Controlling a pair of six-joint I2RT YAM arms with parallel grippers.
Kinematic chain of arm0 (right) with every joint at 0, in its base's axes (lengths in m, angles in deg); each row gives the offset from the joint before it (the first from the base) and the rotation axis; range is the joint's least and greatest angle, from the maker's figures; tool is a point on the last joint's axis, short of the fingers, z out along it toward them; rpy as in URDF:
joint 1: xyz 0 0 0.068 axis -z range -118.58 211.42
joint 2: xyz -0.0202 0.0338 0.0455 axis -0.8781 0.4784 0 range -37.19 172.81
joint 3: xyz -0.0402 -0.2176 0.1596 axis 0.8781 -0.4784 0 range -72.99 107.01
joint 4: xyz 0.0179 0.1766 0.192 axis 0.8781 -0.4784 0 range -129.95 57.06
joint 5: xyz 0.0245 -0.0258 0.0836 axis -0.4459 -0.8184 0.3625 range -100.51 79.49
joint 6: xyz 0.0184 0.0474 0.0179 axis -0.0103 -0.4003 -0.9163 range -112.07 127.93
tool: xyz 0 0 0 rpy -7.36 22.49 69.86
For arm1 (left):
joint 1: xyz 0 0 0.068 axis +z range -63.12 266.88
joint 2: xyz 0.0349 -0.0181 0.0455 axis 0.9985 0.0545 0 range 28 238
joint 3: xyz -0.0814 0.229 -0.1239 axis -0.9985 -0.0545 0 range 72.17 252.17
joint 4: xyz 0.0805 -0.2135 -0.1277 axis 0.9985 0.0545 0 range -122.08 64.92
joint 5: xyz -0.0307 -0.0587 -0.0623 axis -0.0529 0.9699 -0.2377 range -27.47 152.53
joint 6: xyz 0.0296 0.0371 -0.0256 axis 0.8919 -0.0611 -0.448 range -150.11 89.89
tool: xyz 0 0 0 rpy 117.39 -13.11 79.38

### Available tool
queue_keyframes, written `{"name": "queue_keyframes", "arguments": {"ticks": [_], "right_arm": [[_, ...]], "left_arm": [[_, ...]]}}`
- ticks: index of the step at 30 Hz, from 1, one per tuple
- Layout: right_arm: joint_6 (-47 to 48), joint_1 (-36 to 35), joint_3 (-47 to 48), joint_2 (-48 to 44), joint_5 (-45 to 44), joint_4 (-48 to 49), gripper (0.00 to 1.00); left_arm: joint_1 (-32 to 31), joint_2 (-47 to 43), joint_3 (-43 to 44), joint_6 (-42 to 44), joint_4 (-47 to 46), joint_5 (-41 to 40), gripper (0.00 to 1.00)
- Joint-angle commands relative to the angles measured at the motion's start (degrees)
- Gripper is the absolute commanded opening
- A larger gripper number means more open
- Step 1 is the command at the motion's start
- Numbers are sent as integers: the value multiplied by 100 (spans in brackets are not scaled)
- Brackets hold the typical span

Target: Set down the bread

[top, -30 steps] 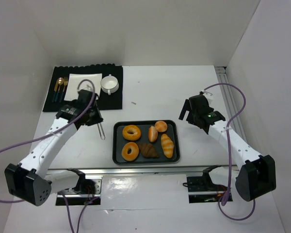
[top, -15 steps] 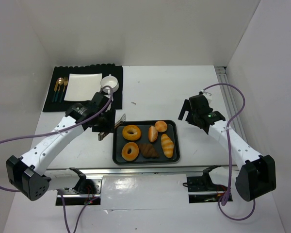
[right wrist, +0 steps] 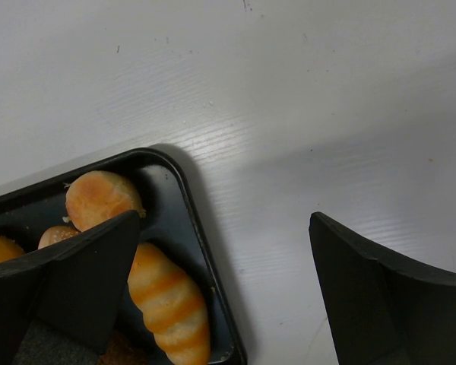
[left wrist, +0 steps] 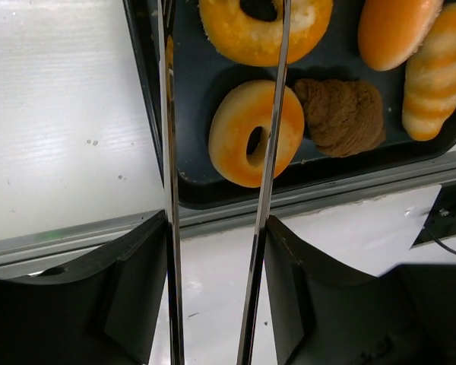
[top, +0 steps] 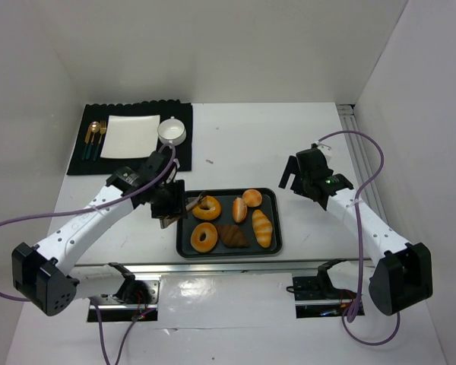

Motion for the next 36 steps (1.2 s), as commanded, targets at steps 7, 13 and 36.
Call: {"name": "queue_keyframes", "arguments": {"ticks": [7, 13, 36], "right_arm": [[-9, -37, 100, -106, -75, 266, 99], [-9, -37, 100, -45, -23, 266, 99], [-9, -37, 100, -45, 39, 327, 99]], "left_arm": [[14, -366, -185, -474, -97, 202, 62], [14, -182, -422, -413, -299, 739, 54], [1269, 292, 1985, 141, 537, -869, 0]]}}
